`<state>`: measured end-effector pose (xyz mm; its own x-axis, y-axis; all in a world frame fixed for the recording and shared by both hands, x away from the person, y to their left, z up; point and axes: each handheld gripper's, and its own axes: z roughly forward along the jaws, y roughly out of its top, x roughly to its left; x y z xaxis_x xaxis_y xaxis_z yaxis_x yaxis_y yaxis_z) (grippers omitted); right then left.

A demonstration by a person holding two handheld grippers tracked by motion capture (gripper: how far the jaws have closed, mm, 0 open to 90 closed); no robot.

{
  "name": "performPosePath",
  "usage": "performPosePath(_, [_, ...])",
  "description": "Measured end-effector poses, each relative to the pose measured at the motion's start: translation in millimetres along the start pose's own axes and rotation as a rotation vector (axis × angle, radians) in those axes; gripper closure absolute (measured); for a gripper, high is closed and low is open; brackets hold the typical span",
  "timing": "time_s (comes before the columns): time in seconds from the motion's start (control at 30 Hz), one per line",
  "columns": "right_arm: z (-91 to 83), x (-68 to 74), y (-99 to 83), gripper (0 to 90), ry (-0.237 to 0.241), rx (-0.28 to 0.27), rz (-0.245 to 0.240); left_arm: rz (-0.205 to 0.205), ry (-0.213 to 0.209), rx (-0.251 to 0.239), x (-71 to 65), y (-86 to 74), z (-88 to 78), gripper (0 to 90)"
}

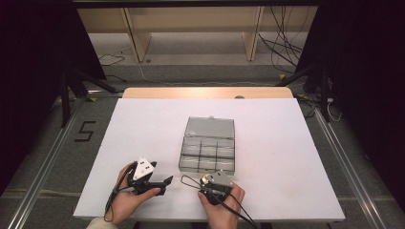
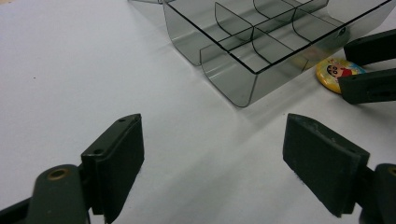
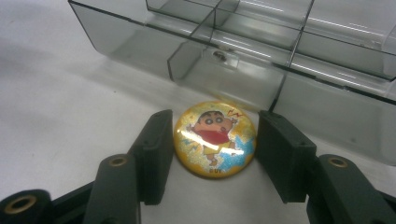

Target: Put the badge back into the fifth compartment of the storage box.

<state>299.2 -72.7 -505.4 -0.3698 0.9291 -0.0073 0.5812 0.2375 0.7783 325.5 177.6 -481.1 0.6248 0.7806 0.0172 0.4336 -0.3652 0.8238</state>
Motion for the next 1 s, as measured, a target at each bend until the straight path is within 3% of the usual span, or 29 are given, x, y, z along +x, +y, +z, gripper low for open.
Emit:
performPosePath(0.43, [-3.4, -2.7, -0.8, 50.0, 0.016, -0.007, 0.012, 0.004, 0.002, 0.001, 0.1, -0.2, 0.0, 20.4])
performPosePath(0.57, [-5.8, -3.7, -0.8, 53.3, 0.019, -0.006, -0.007, 0.007, 0.001, 0.004, 0.0, -0.2, 0.5, 20.4])
performPosePath(1.0, [0.5, -0.4, 4.1, 42.9, 0.001, 0.021, -0.047, 0.007, -0.004, 0.005, -0.1, -0.6, 1.1, 20.5])
